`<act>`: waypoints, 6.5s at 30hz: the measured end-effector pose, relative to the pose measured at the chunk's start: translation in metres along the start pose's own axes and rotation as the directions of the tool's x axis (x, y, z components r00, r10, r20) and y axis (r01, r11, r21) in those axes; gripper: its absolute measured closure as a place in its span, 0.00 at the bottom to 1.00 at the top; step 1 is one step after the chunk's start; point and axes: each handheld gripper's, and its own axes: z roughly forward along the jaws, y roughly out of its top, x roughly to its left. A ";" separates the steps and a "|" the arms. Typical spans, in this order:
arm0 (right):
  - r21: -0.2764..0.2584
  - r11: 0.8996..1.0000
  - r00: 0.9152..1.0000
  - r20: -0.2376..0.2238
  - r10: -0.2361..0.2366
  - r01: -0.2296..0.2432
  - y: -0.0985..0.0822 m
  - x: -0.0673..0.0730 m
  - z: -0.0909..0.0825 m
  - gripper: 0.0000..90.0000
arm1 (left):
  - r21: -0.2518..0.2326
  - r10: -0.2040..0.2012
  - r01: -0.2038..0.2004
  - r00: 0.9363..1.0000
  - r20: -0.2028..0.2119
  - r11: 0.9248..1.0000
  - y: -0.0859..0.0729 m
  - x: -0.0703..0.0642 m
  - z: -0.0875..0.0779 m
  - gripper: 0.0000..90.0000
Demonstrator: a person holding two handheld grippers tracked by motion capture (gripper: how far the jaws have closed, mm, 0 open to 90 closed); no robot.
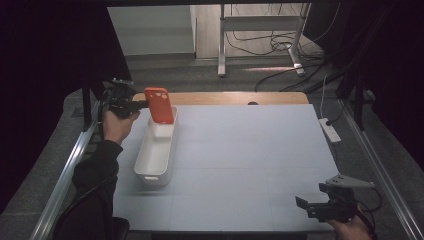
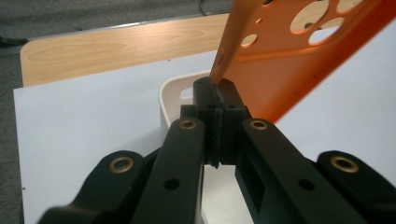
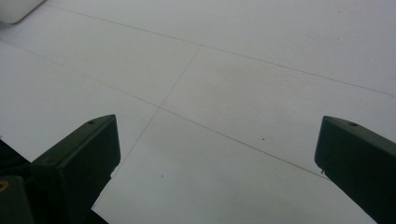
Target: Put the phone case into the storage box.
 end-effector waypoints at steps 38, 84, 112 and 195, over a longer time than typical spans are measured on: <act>0.010 1.000 1.000 -0.001 0.004 -0.004 0.000 0.000 0.000 0.02 | 0.076 -0.030 0.032 0.999 -0.026 0.997 -0.022 0.012 0.053 0.99; 0.013 1.000 1.000 0.001 -0.002 0.002 0.000 0.001 0.001 0.02 | -0.012 0.072 -0.072 0.997 0.017 0.997 -0.022 -0.004 0.045 0.42; 0.012 1.000 1.000 0.005 -0.018 0.018 0.000 0.002 0.000 0.02 | -0.030 0.107 -0.105 0.991 0.081 0.994 -0.037 -0.018 0.022 0.17; 0.014 1.000 1.000 -0.002 -0.020 0.020 0.000 0.003 0.001 0.02 | -0.110 0.286 -0.273 0.950 0.128 0.956 -0.105 -0.075 -0.038 0.00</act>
